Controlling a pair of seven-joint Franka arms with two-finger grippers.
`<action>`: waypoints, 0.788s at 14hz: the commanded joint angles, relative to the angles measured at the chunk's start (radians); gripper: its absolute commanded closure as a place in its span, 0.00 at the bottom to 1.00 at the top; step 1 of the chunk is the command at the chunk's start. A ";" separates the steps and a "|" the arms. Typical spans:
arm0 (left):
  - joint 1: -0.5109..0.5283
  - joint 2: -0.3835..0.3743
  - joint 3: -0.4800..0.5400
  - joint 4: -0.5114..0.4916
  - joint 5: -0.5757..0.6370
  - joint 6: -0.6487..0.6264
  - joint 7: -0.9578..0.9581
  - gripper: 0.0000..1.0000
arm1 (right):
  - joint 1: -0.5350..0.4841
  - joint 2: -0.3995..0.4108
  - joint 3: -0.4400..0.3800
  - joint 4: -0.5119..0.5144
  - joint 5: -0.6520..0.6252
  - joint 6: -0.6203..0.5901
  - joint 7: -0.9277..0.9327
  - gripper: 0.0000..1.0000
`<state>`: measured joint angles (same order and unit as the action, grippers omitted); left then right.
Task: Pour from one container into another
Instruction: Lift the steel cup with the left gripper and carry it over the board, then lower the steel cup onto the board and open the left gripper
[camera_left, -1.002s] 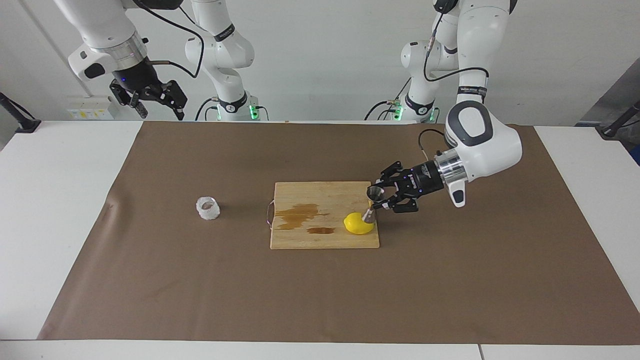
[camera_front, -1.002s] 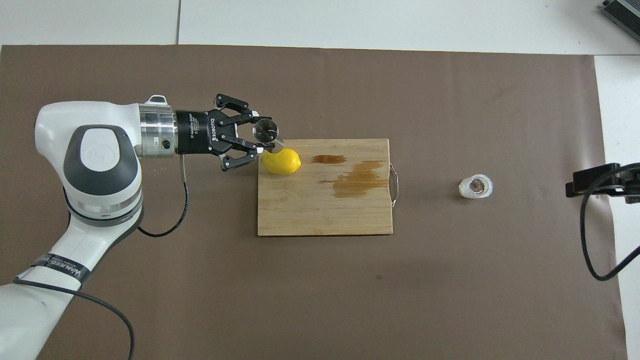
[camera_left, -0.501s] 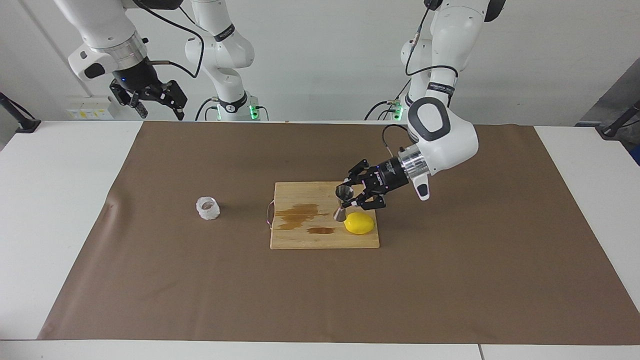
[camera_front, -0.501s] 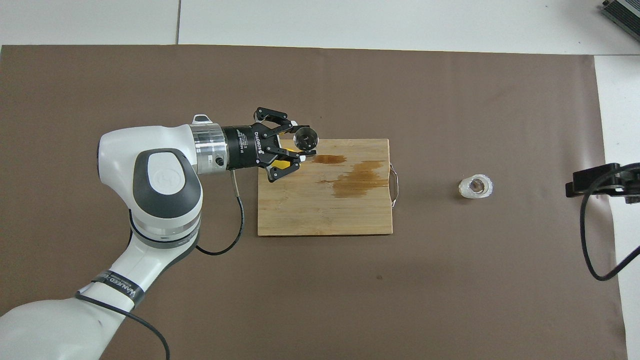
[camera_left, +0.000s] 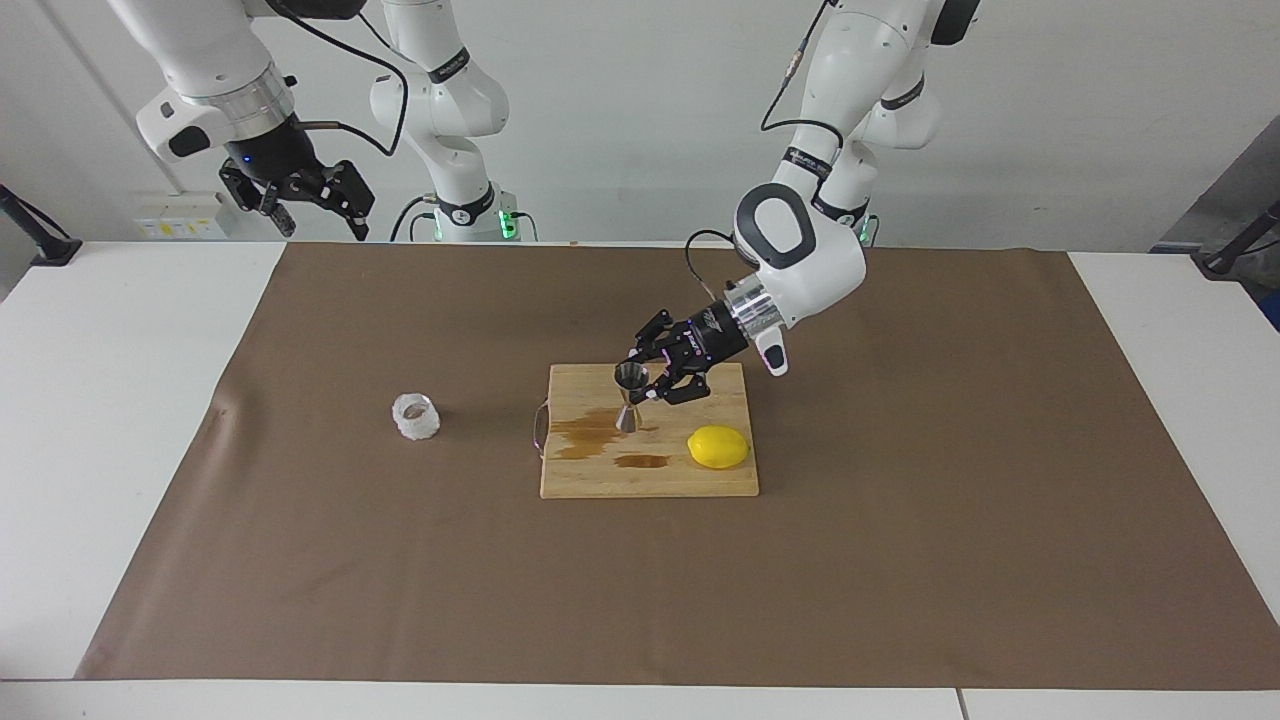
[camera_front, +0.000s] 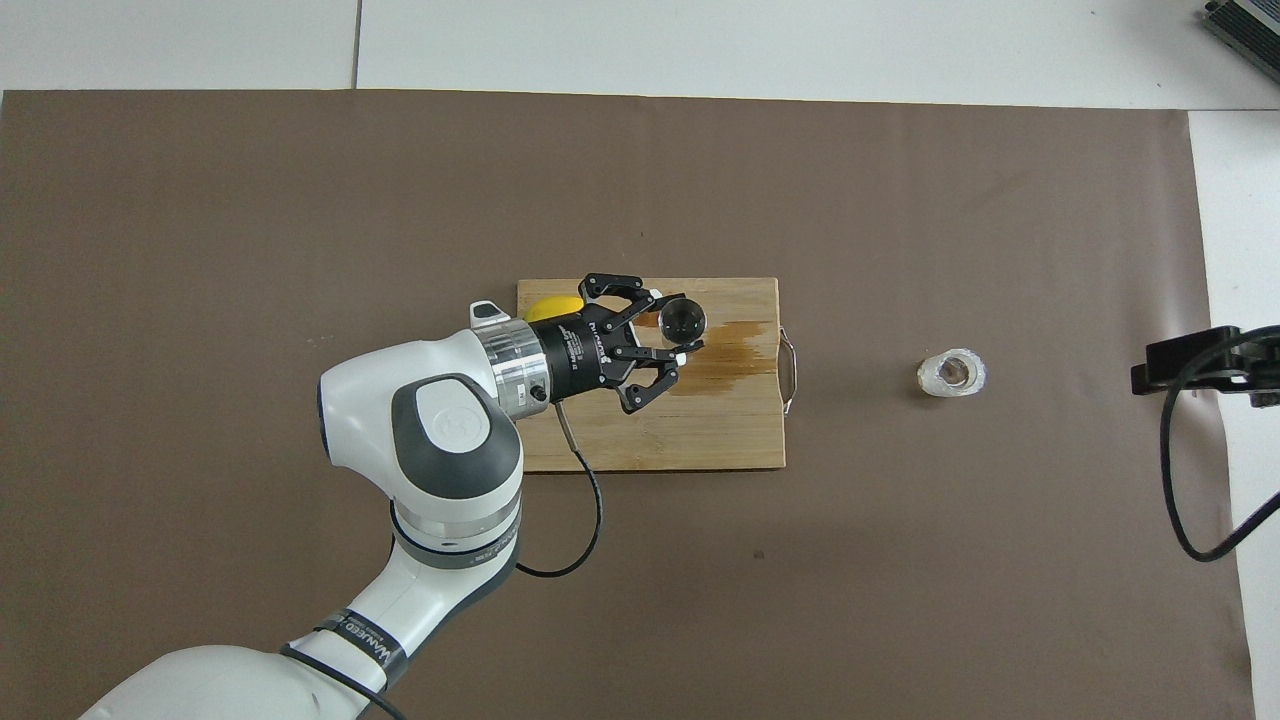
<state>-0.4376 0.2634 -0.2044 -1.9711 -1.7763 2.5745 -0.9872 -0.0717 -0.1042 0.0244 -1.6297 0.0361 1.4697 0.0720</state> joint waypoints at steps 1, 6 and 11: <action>-0.016 -0.001 0.014 -0.028 -0.087 0.012 0.073 1.00 | -0.013 -0.019 0.005 -0.018 0.010 -0.002 -0.008 0.00; -0.047 0.004 0.016 -0.049 -0.121 0.016 0.128 1.00 | -0.013 -0.019 0.005 -0.018 0.010 -0.002 -0.008 0.00; -0.075 0.008 0.016 -0.064 -0.181 0.019 0.134 1.00 | -0.013 -0.019 0.005 -0.018 0.010 -0.002 -0.008 0.00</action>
<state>-0.4847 0.2791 -0.2039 -2.0228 -1.9094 2.5772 -0.8772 -0.0717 -0.1042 0.0244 -1.6297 0.0361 1.4697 0.0720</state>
